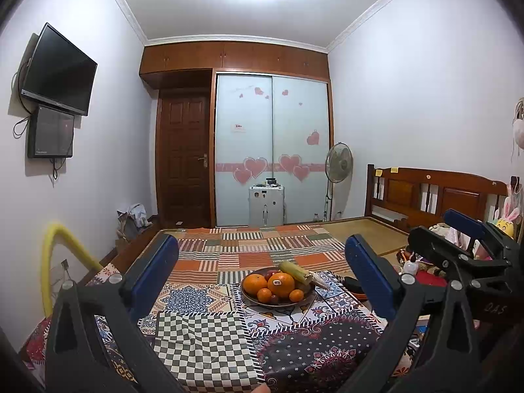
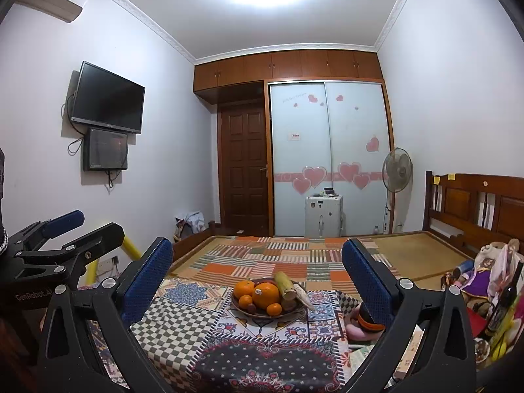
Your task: Organize fruits
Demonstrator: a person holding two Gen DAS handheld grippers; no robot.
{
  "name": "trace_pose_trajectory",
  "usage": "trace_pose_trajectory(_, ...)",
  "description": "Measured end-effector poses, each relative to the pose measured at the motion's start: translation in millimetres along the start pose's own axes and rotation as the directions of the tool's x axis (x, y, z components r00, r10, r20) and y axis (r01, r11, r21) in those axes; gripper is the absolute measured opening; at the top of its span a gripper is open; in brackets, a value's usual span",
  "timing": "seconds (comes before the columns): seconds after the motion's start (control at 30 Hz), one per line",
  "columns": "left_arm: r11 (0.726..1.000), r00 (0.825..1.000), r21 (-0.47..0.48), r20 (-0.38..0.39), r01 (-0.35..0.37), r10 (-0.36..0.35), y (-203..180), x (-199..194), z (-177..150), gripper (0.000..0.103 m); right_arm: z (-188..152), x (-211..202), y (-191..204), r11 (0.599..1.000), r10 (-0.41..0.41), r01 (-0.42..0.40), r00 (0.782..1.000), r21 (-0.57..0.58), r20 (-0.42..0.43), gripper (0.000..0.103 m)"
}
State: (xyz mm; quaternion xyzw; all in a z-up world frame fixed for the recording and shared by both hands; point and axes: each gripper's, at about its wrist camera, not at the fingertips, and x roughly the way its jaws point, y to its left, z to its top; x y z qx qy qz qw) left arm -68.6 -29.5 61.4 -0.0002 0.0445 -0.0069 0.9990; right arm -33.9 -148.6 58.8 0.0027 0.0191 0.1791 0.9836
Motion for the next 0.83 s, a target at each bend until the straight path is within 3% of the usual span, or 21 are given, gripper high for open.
trace_pose_trajectory(0.83, 1.000, 1.000, 0.000, -0.017, 0.019, -0.019, 1.4, 5.9, -2.3, 0.103, -2.3, 6.0, -2.5, 1.000, 0.006, -0.006, 1.000, 0.013, -0.016, 0.103)
